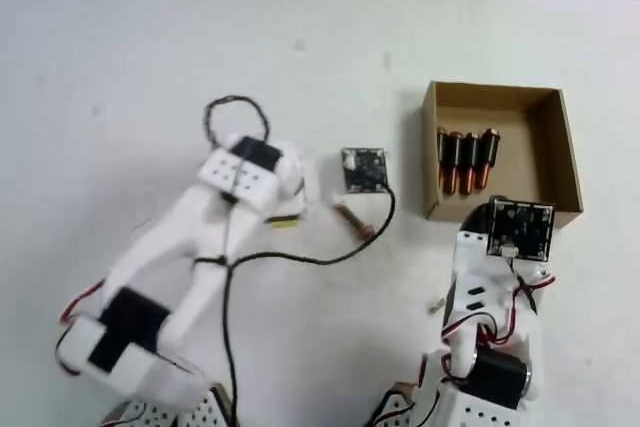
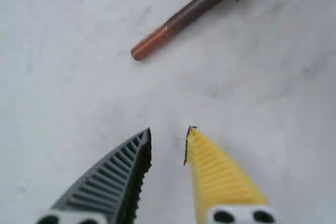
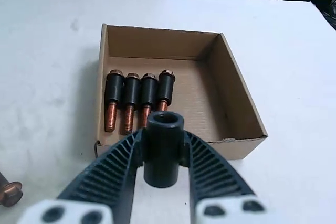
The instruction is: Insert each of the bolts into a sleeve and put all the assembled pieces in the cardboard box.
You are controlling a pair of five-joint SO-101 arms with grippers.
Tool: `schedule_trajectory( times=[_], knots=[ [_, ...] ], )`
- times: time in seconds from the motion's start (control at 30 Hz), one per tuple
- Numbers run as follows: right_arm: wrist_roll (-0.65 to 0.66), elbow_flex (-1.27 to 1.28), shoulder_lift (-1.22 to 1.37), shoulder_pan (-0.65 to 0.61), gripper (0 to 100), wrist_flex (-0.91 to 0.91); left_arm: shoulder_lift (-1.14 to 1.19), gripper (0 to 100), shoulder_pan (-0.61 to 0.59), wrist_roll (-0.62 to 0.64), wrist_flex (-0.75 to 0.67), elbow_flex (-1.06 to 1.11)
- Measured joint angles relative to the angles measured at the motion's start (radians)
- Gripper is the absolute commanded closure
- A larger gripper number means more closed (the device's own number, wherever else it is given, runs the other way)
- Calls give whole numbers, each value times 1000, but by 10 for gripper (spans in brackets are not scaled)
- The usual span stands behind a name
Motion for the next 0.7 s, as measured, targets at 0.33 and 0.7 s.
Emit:
schedule_trajectory(
  times=[0.33, 0.7],
  knots=[
    [0, 11, 0, 0, 981, 0, 233, 823, 103, -2, -3, -232],
    [0, 38, 0, 0, 981, -3, 471, 821, 138, -2, 172, -512]
  ],
)
